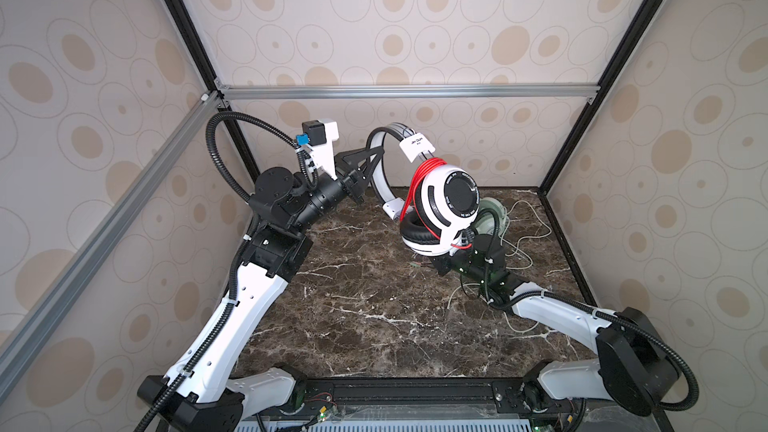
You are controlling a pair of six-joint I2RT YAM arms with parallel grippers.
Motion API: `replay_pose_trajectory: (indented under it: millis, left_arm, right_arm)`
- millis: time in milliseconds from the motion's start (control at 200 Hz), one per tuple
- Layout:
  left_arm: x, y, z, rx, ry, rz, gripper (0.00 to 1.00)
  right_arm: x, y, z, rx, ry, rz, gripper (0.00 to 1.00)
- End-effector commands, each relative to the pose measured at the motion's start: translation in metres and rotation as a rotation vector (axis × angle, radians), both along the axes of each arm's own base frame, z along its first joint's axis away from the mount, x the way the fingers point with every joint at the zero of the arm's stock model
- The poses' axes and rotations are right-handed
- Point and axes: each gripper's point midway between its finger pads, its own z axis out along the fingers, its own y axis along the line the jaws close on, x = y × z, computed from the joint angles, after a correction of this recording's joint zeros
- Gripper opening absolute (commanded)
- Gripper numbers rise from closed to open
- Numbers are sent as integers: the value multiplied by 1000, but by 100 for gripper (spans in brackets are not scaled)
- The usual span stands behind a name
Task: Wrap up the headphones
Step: 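Pass the cable around the earcups with the right gripper while the left raises them, then draw the red cable down past the earcups with the right gripper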
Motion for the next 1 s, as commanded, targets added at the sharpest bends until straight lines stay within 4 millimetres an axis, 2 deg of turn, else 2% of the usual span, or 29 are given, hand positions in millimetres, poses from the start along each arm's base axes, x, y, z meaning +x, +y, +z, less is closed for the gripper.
replay_pose_trajectory:
  millis: [0, 200, 455, 650, 725, 810, 895, 995]
  left_arm:
    - [-33, 20, 64, -149, -135, -5, 0]
    - [-26, 26, 65, -194, -111, 29, 0]
    - [-17, 31, 61, -243, -78, 56, 0]
    - [-11, 37, 59, -275, -53, 92, 0]
    - [-4, 42, 55, -304, -24, 125, 0]
    - [13, 55, 45, -351, 50, 216, 0]
    - [32, 64, 32, -373, 137, 306, 0]
    - [46, 71, 24, -413, 183, 360, 0]
  right_arm:
    - [-3, -4, 3, 29, -21, -5, 25]
    - [-1, -5, -9, 58, 3, -22, 22]
    - [6, -5, -13, 99, 13, -54, 15]
    - [8, -6, -13, 121, 15, -69, 1]
    - [8, -8, -16, 116, 19, -79, 0]
    - [7, -5, -22, 82, 33, -92, 0]
    - [1, 1, -30, 8, 28, -104, 0]
    - [-9, 8, -35, -54, 14, -117, 0]
